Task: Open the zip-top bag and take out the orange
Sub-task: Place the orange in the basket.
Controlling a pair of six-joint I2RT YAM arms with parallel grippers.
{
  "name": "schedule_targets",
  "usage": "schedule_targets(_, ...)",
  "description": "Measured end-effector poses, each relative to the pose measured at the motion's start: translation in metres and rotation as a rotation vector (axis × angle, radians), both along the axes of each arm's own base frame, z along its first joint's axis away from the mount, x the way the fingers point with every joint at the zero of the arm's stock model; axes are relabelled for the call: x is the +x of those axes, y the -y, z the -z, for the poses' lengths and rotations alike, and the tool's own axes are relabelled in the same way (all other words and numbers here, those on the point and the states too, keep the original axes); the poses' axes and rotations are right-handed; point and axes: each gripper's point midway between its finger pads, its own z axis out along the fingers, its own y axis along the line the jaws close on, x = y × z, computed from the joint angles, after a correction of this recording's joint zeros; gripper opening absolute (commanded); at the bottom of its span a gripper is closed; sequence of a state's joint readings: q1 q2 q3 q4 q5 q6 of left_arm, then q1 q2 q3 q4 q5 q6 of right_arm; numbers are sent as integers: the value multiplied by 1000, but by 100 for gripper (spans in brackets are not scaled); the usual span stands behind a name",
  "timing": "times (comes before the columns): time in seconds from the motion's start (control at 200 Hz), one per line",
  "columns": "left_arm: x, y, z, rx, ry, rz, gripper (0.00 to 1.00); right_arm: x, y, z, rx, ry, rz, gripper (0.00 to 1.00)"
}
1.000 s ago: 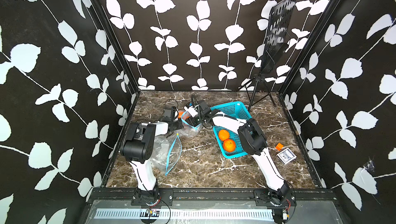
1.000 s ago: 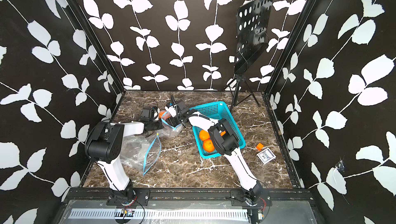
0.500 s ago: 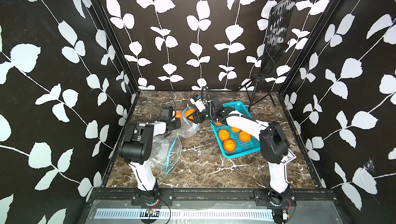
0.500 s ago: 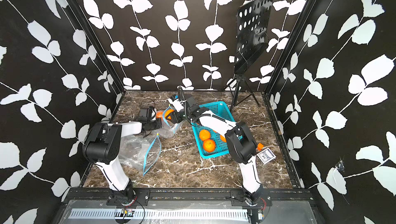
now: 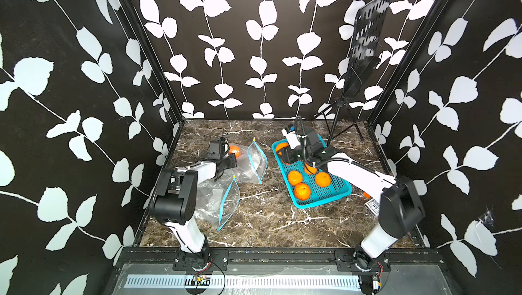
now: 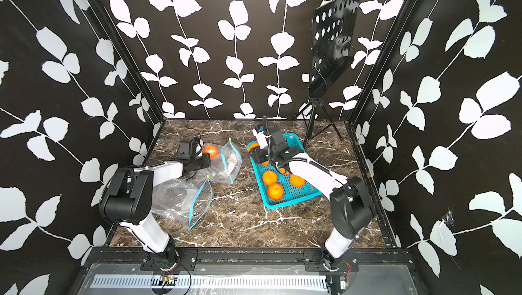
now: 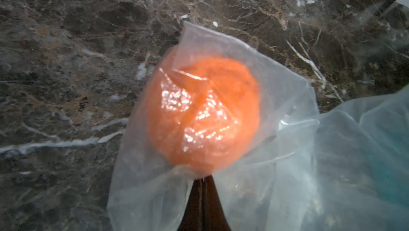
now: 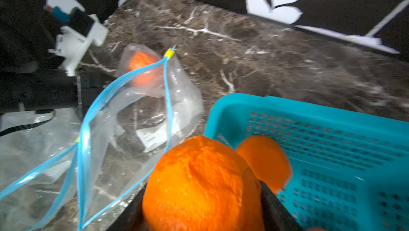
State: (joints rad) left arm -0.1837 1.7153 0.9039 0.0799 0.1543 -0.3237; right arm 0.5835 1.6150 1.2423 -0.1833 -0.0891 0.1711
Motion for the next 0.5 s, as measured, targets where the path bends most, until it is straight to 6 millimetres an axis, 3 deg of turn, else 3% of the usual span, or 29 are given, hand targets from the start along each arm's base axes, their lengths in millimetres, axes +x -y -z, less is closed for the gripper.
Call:
schedule_targets(0.115, -2, 6, -5, -19, 7, 16, 0, 23, 46, 7, -82, 19, 159, 53)
schedule_targets(0.24, -2, 11, -14, -51, 29, 29, 0, 44, 79, 42, -169, -26, 254, 53)
schedule_targets(0.37, -2, 16, -22, -83, 48, 43, 0, 53, 89, 86, -219, -123, 257, 53)
schedule_targets(0.5, -1, 21, -25, -112, 56, 54, 0, 58, 85, 103, -238, -167, 243, 55)
